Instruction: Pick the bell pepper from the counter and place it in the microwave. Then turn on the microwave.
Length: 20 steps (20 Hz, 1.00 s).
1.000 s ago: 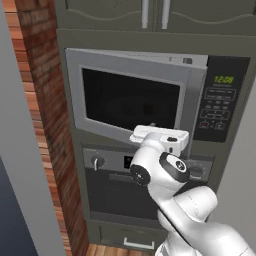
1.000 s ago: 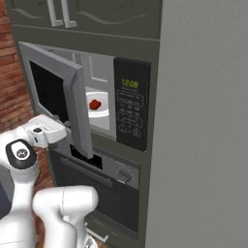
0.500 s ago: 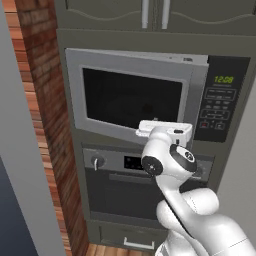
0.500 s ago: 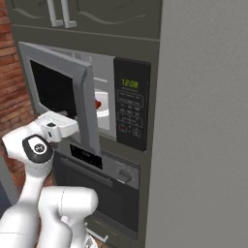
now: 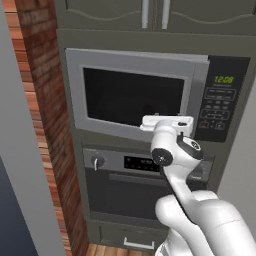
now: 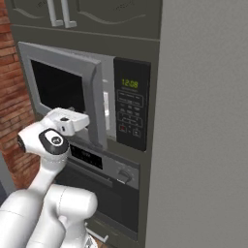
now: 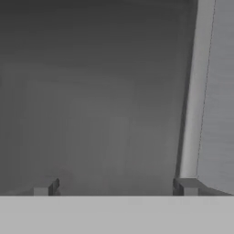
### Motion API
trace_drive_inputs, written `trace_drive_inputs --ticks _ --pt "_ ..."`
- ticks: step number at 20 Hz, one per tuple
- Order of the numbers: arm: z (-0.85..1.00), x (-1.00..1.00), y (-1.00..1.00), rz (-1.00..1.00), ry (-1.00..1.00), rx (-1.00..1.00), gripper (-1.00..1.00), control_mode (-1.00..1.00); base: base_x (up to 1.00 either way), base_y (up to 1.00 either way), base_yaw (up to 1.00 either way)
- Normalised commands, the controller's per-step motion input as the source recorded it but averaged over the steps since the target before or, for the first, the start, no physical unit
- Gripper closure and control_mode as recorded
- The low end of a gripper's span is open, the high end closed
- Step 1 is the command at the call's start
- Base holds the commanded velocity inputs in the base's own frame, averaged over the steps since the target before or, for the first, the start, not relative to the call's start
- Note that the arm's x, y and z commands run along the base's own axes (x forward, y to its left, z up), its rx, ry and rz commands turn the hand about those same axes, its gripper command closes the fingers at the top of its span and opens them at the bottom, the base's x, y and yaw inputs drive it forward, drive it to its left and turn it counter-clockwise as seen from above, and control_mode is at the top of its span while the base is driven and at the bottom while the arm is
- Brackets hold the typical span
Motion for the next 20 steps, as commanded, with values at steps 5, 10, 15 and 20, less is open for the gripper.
trace_drive_inputs --ticks 5,10,15,20 --pt "0.0 0.38 -0.04 0.05 0.0 0.0 -1.0 -1.0 0.0 0.0 0.0" --pt "0.0 0.3 -0.02 0.03 0.0 0.0 -1.0 -1.0 0.0 0.0 0.0" --pt "0.0 0.23 0.0 0.0 0.0 0.01 -1.0 -1.0 0.0 0.0 0.0" --pt "0.0 0.25 0.0 0.0 0.0 0.01 -1.0 -1.0 0.0 0.0 0.0"
